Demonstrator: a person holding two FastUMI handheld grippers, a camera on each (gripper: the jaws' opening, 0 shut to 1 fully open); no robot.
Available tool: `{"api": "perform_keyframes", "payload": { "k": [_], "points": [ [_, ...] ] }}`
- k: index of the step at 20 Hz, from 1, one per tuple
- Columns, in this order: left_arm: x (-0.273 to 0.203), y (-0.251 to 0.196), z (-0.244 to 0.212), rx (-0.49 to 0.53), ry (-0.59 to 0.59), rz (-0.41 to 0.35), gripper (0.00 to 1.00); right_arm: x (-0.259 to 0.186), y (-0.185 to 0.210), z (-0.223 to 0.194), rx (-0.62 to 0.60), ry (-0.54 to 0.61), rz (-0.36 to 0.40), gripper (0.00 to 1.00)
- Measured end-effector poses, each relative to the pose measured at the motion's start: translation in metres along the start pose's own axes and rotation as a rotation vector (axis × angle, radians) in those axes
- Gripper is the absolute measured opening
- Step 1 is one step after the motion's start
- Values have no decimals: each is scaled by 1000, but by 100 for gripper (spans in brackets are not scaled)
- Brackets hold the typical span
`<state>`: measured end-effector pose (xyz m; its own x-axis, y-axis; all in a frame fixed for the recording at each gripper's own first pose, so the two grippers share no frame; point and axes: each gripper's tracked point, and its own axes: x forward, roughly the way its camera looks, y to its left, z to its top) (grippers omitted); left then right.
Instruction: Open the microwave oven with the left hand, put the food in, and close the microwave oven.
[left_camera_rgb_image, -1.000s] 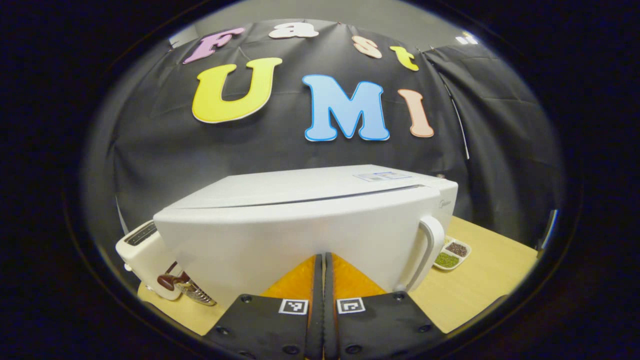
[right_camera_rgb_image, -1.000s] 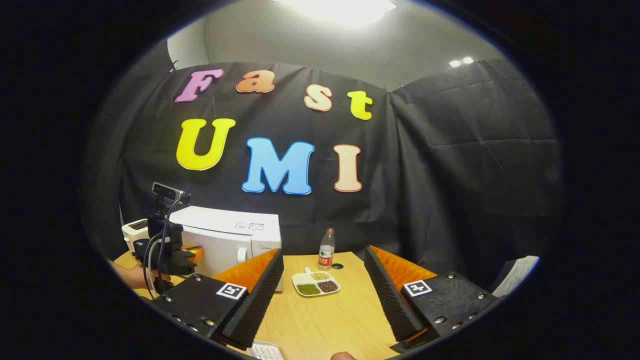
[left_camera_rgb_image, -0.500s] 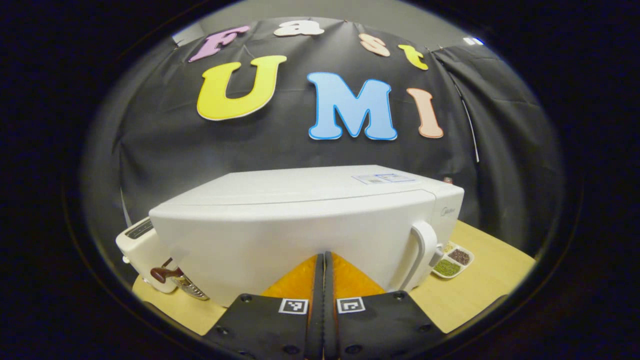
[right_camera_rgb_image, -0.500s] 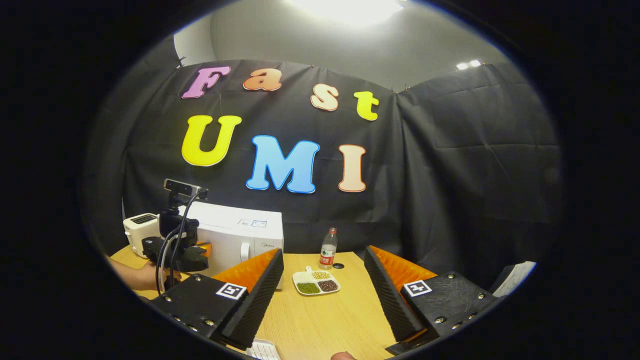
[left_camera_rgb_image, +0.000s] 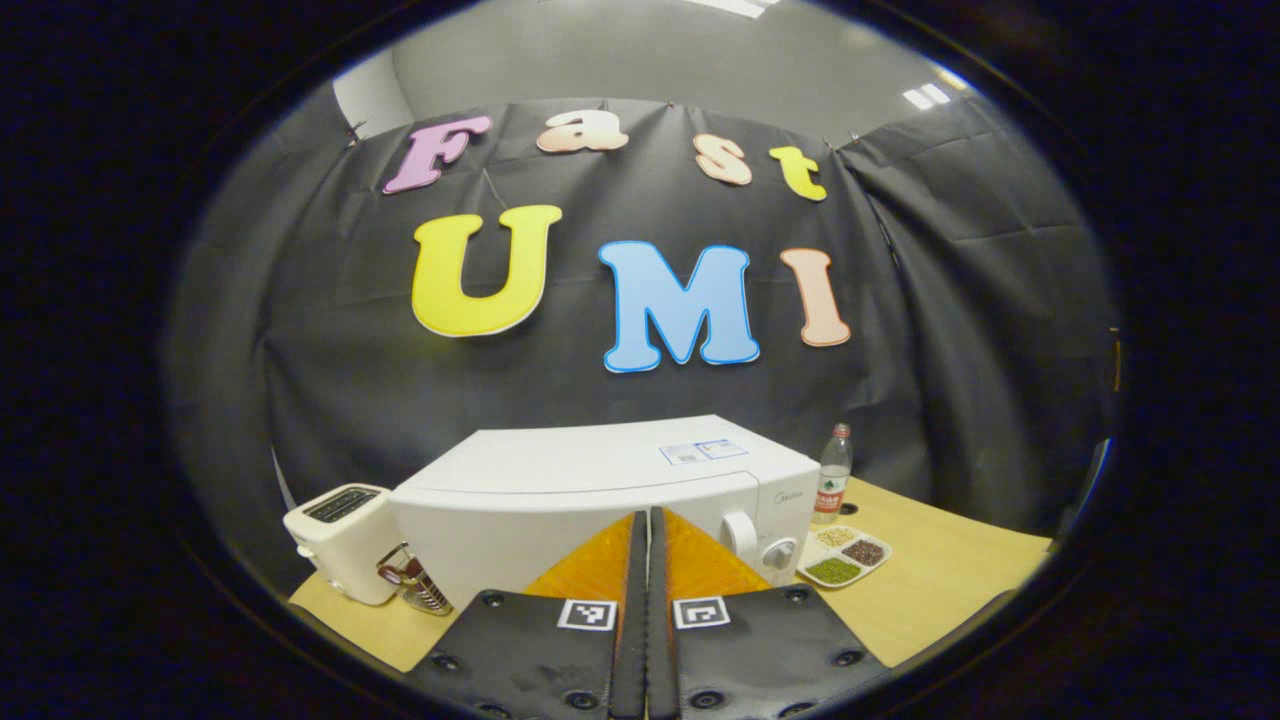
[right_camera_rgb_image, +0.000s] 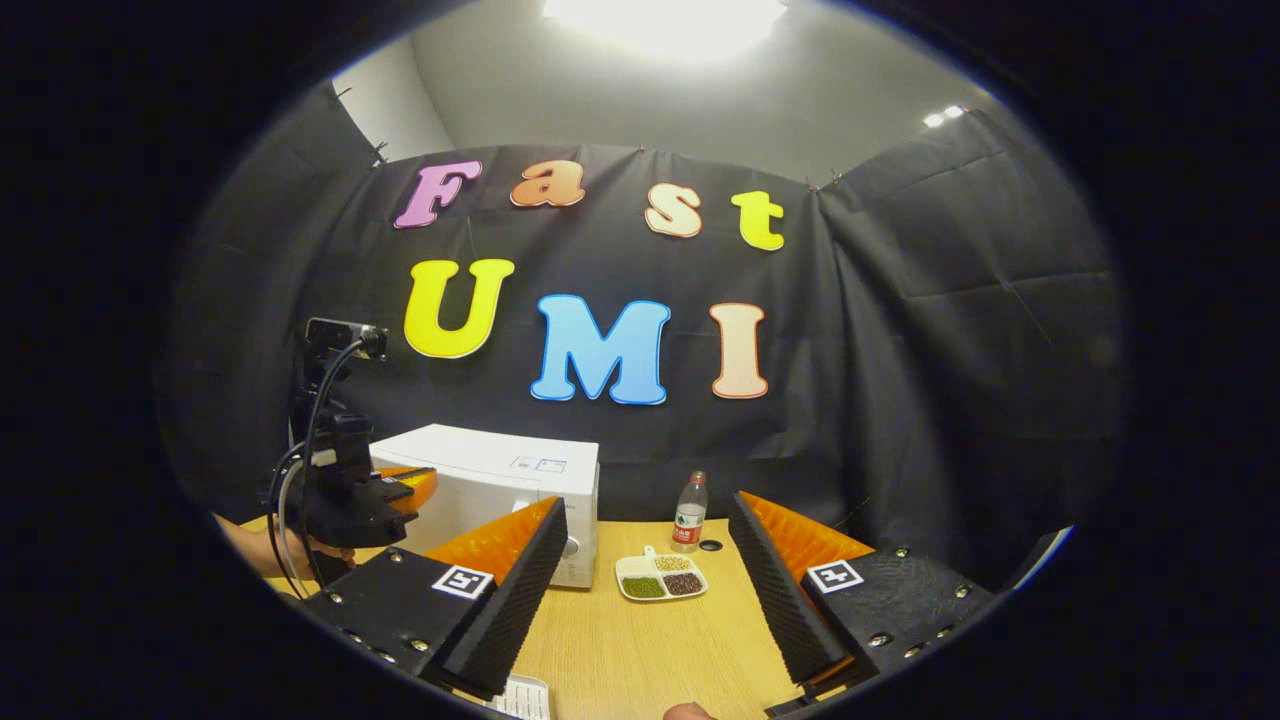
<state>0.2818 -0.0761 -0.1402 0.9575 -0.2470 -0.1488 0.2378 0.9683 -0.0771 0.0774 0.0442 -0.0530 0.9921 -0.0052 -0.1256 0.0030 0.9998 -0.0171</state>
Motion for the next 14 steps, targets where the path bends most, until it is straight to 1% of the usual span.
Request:
{"api": "perform_keyframes", "payload": {
  "k": [1, 8, 12, 14],
  "points": [
    [-13, -2, 6, -6, -8, 9, 7, -4, -2, 1, 6, -7, 18, 98],
    [-98, -19, 40, -1, -55, 101, 7, -26, -25, 6, 29, -36, 118, 98],
    [-148, -27, 54, 19, -77, 152, 7, -41, -28, 3, 62, -35, 177, 98],
    [-173, -30, 62, 27, -95, 168, 7, -47, -29, 5, 60, -49, 190, 98]
  ]
}}
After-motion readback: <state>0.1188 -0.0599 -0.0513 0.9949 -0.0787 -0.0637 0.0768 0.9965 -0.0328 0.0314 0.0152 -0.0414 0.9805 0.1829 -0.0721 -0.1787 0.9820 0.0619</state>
